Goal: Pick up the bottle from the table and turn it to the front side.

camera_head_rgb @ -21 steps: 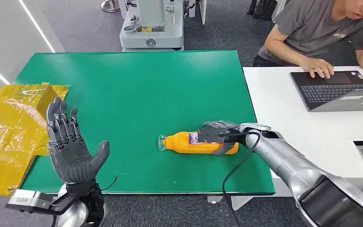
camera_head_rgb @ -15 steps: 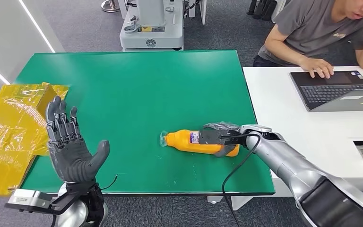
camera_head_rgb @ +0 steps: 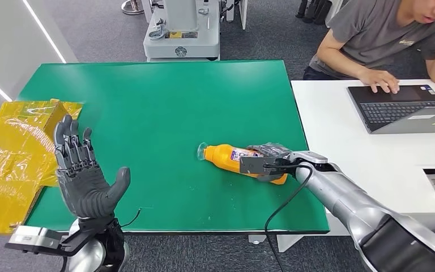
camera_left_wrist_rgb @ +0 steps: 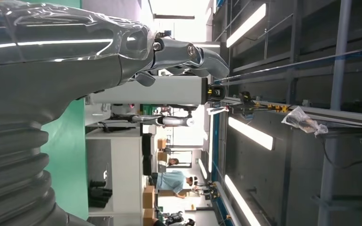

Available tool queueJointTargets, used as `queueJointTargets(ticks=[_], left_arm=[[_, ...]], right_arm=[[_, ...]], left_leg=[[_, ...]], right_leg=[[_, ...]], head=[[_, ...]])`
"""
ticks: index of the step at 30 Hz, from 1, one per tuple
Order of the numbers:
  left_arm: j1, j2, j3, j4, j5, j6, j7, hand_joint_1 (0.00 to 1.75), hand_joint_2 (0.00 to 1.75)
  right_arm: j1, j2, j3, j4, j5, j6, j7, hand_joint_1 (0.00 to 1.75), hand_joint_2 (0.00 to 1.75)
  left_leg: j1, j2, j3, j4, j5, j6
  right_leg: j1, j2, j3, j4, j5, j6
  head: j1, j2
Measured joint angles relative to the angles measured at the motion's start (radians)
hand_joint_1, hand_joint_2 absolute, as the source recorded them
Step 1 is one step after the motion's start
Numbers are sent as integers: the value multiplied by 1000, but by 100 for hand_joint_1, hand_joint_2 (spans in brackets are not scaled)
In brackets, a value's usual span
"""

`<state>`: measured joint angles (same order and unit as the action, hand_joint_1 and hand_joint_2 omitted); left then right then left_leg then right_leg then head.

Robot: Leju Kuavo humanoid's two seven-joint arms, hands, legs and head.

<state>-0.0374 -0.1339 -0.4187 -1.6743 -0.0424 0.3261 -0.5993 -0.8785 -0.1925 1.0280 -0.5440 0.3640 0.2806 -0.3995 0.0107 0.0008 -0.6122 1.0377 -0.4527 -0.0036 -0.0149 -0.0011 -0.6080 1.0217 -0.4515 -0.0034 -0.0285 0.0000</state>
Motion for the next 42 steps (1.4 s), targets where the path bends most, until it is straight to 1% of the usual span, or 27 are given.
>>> queueJointTargets(ticks=[9, 11, 16, 18, 23, 25, 30, 36, 39, 42], left_arm=[[0, 1, -1, 1, 3, 12, 0, 0, 175], [1, 2, -1, 2, 3, 15, -1, 0, 175], [12, 4, -2, 2, 1, 31, -2, 0, 175], [16, 4, -2, 2, 0, 36, -1, 0, 175], [15, 1, -2, 6, 4, 38, 6, 0, 175], [12, -1, -2, 11, 9, 32, 10, 0, 175], [-5, -4, -3, 26, 16, -4, 32, 0, 175], [-45, -14, -3, 74, 21, -25, 58, 0, 175], [-82, -14, -3, 112, 47, -64, 91, 0, 175], [-123, -11, -3, 159, 65, -131, 142, 0, 175]], right_arm=[[25, 0, -13, -13, 7, -89, -9, 175, 175], [33, 0, -21, -25, 13, -121, -6, 175, 175], [73, 0, -86, -106, 25, -283, 20, 175, 175], [100, 0, -125, -157, 30, -367, 25, 175, 175], [224, 0, -251, -354, 71, -604, 19, 175, 175], [280, 0, -297, -435, 92, -658, 17, 175, 175], [393, 11, -387, -598, 164, -758, -17, 175, 175], [506, 35, -437, -751, 261, -869, -82, 175, 175], [544, 44, -441, -814, 273, -878, -107, 175, 175], [563, 53, -439, -853, 273, -862, -139, 175, 175]], left_leg=[[0, 0, 0, 0, 0, 0], [0, 0, -1, 0, 0, 0], [0, 0, -1, 0, 0, 0], [0, 0, -1, 0, 0, 0], [0, -1, -1, -1, -1, 0], [0, -1, -1, -1, -1, 0], [0, -1, -1, -1, -1, 0], [0, -1, -2, -1, -1, 0], [0, -1, -2, -1, -1, 0], [0, 0, -1, -1, -1, 0]], right_leg=[[0, 0, 0, 0, 0, 0], [0, 0, 0, 0, 0, 0], [0, 0, 0, 0, 0, 0], [0, 0, -1, 0, 0, 0], [0, -1, -1, 0, -1, 0], [0, -1, -1, 0, -2, 0], [0, -1, -1, 0, -2, 0], [0, -1, -1, 0, -2, 0], [0, -1, -1, 0, -2, 0], [0, -1, -1, 0, -2, 0]], head=[[0, 0], [0, 0], [0, 0], [0, 0], [0, 0], [0, 0], [0, 0], [0, 0], [0, 0], [0, 0]])
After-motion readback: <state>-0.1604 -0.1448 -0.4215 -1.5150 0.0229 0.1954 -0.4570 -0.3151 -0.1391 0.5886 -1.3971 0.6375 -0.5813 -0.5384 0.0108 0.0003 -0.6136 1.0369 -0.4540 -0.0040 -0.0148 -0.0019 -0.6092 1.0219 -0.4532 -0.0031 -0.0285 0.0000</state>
